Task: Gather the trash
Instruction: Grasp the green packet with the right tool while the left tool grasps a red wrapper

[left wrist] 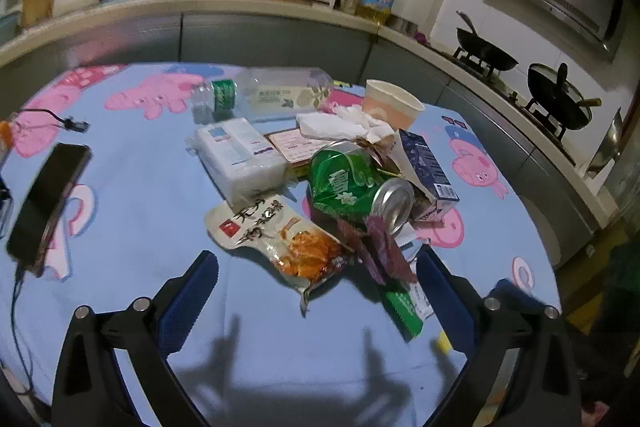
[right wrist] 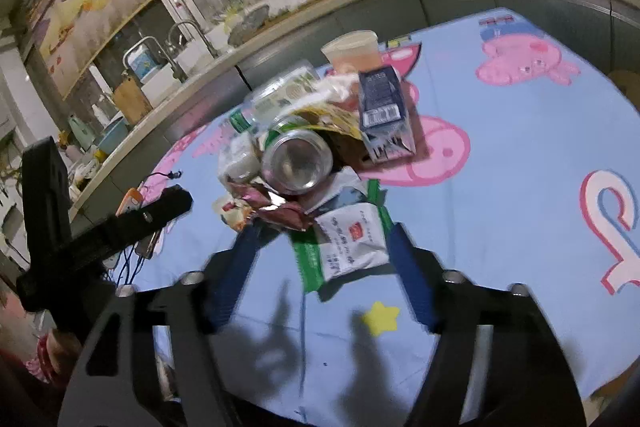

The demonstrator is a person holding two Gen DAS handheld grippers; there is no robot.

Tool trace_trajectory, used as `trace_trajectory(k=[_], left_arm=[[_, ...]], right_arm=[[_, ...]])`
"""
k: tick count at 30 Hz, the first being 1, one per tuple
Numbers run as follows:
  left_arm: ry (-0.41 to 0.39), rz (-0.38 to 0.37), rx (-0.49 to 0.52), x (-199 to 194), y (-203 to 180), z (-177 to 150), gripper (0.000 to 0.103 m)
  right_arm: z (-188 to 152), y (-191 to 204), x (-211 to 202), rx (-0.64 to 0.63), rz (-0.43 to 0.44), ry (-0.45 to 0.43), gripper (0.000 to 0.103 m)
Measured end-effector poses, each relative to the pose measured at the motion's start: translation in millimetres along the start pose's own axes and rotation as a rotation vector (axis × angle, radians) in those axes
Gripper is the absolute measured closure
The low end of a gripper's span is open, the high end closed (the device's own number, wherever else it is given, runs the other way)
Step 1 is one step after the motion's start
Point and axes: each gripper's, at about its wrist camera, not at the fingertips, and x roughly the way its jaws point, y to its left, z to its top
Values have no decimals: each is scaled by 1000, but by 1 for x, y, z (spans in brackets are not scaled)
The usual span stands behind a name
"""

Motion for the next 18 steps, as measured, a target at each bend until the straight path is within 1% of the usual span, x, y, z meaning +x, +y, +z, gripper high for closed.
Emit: trace_trajectory(k=[1,3,4,5,6,7,8,9,10,11,12,13,14,16,18], left_arm=[[20,-27,-9,5,0,6,12],[46,-70,0,17,-8,16,13],[62,-78,13,24,-13,19,16],[76,-78,23,30,-17,20,22],[97,-78,35,39,-22,21,26],[130,-84,49,49,-28,20,35],[165,-91,59,59,-31,17,50],[201,-95,69,67,-34,13,60],[226,-94,71,72,-33,10,77],[247,-100,60,75,-30,5,96],[253,-109,47,74,-27,4,98],[243,-125,36,67,-24,1,98],[225,-128,41,61,-22,0,98],[175,-132,60,41,-21,-1,98],[129,-158,75,23,-22,-1,98]], right_arm=[[2,-3,4,3,-6,11,51],[4,-11,14,7,-34,32,51],[4,-13,18,10,-36,40,51],[4,-15,23,12,-48,52,51],[4,-17,26,14,-55,56,51],[4,-19,30,14,-60,64,51],[4,-20,36,-2,-71,82,51],[4,-20,41,-22,-88,94,51],[2,-20,45,-35,-101,102,51],[-1,-21,50,-44,-91,118,51],[-3,-21,53,-52,-73,130,66],[-7,-19,58,-69,-47,151,94],[-11,-19,60,-79,-21,168,98],[-12,-21,54,-81,-7,147,98],[-11,-27,43,-72,-2,107,98]])
